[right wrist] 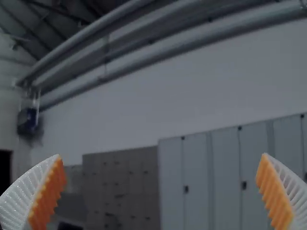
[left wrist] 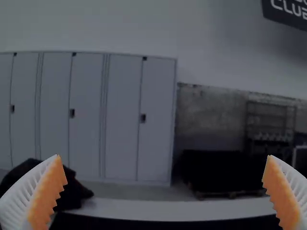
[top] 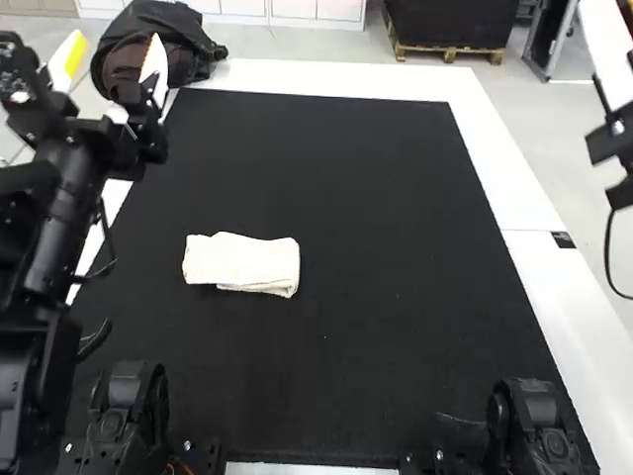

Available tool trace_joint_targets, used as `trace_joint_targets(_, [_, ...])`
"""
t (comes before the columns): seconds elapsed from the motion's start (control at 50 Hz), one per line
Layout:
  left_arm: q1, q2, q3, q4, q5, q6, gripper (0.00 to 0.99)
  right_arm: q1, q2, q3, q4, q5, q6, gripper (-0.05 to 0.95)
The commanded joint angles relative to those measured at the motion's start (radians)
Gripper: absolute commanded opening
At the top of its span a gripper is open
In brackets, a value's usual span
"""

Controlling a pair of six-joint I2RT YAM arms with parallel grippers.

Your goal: Fold the towel.

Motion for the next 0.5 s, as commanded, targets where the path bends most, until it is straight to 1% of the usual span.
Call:
trace_joint_targets(0.0, [0.001,-0.008,0.005,0.065,-0.113,0.057,0.959,-0.01,-0.007,-0.006,0.013,0.166,-0.165,0.91])
trace_joint_targets(0.06, [0.004,-0.008,-0.032,0.155,-0.114,0.063,0.959,-0.01,-0.007,-0.061,0.016,0.264,-0.256,0.91])
trace_joint_targets(0.08, [0.004,-0.008,-0.045,0.183,-0.113,0.072,0.959,-0.01,-0.007,-0.089,0.028,0.281,-0.262,0.91])
trace_joint_targets(0.12, [0.004,-0.008,-0.079,0.24,-0.113,0.118,0.957,-0.01,-0.007,-0.153,0.064,0.316,-0.269,0.91])
trace_joint_targets(0.16, [0.004,-0.007,-0.122,0.306,-0.114,0.159,0.954,-0.01,-0.007,-0.202,0.065,0.388,-0.288,0.91])
trace_joint_targets(0.2, [0.004,-0.007,-0.161,0.343,-0.114,0.185,0.951,-0.01,-0.007,-0.26,0.079,0.456,-0.286,0.91])
trace_joint_targets(0.24, [0.004,-0.007,-0.22,0.404,-0.114,0.227,0.951,-0.01,-0.007,-0.313,0.082,0.508,-0.28,0.91])
trace_joint_targets(0.3, [0.004,-0.007,-0.3,0.502,-0.114,0.267,0.948,-0.011,-0.007,-0.386,0.088,0.529,-0.283,0.91])
trace_joint_targets(0.34, [0.004,-0.007,-0.358,0.591,-0.12,0.273,0.939,-0.01,-0.007,-0.432,0.097,0.531,-0.294,0.91])
trace_joint_targets(0.36, [0.004,-0.007,-0.38,0.616,-0.122,0.274,0.938,-0.011,-0.007,-0.455,0.114,0.531,-0.295,0.91])
trace_joint_targets(0.42, [0.006,-0.008,-0.435,0.652,-0.133,0.282,0.938,-0.011,-0.007,-0.53,0.174,0.526,-0.315,0.91])
trace_joint_targets(0.48, [0.006,-0.007,-0.477,0.665,-0.143,0.3,0.938,-0.01,-0.007,-0.587,0.217,0.503,-0.337,0.91])
